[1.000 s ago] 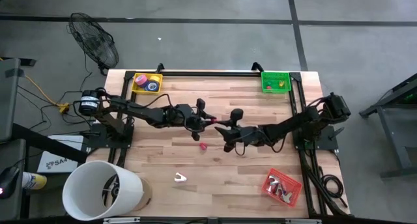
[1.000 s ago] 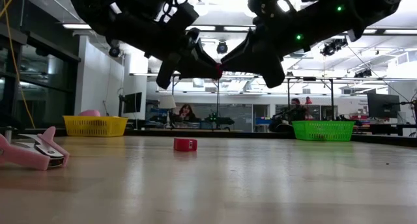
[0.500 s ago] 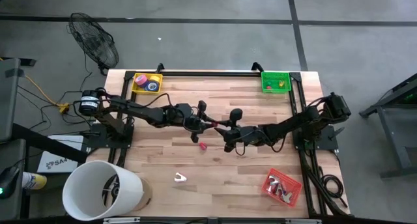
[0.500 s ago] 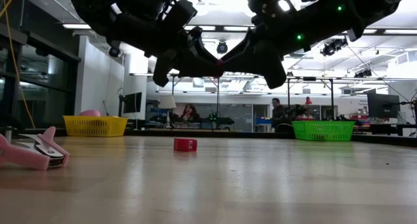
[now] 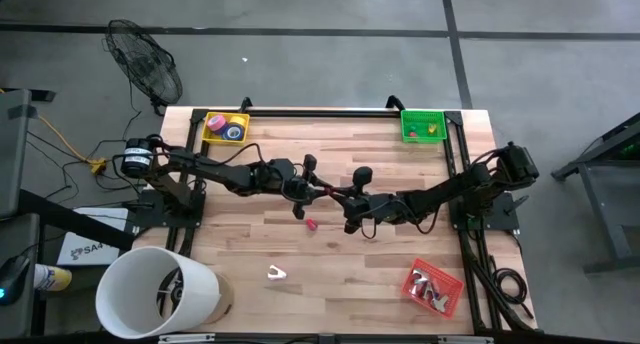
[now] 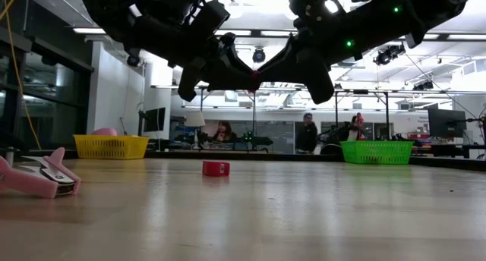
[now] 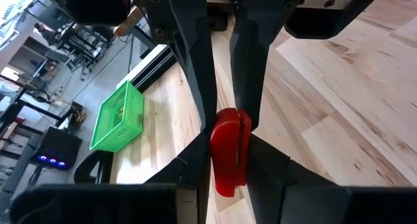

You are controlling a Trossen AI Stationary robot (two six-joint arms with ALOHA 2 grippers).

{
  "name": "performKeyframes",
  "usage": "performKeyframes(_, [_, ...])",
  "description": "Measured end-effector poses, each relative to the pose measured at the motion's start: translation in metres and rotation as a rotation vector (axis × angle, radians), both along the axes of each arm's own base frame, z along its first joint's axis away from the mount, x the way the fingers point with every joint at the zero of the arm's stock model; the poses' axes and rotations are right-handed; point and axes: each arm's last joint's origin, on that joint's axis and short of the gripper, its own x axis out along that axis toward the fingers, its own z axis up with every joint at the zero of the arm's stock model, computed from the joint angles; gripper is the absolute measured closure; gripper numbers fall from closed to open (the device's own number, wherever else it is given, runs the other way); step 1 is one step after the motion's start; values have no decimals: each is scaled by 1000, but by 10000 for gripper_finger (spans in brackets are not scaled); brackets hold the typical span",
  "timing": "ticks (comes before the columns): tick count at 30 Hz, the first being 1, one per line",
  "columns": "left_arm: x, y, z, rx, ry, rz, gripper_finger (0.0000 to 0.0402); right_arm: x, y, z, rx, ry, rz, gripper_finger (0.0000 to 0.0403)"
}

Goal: Pick and place Stapler, Stapler remover, tape
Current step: Put the left red stapler into the green bin, then put the top red stapler into the green bin

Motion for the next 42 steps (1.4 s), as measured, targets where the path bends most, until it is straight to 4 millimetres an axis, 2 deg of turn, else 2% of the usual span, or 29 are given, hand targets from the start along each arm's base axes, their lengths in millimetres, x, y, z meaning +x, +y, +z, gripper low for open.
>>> performKeyframes(5, [0,0,0,13,-1,-3,306,0,0,0,-1,-2,-10,350])
performKeyframes(13, [1,0,3,23,-21,26,261,0,-1,-1,-7,13,-14,390])
performKeyframes(16, [1,1,2,23,-13,32,256,-1,-1,-2,-9,22,-14,402])
performKeyframes(24, [0,2,0,31,11,61,255,-1,-1,-3,-11,34,-18,402])
performKeyframes(30, [-5,8,-9,68,110,295,254,-4,-3,-7,-6,57,-112,391])
performKeyframes(37, [-9,15,-10,46,91,579,254,-6,-13,-11,79,29,-233,373])
performKeyframes(42, [-13,34,-13,-17,99,674,254,-7,-25,-17,159,56,-270,348])
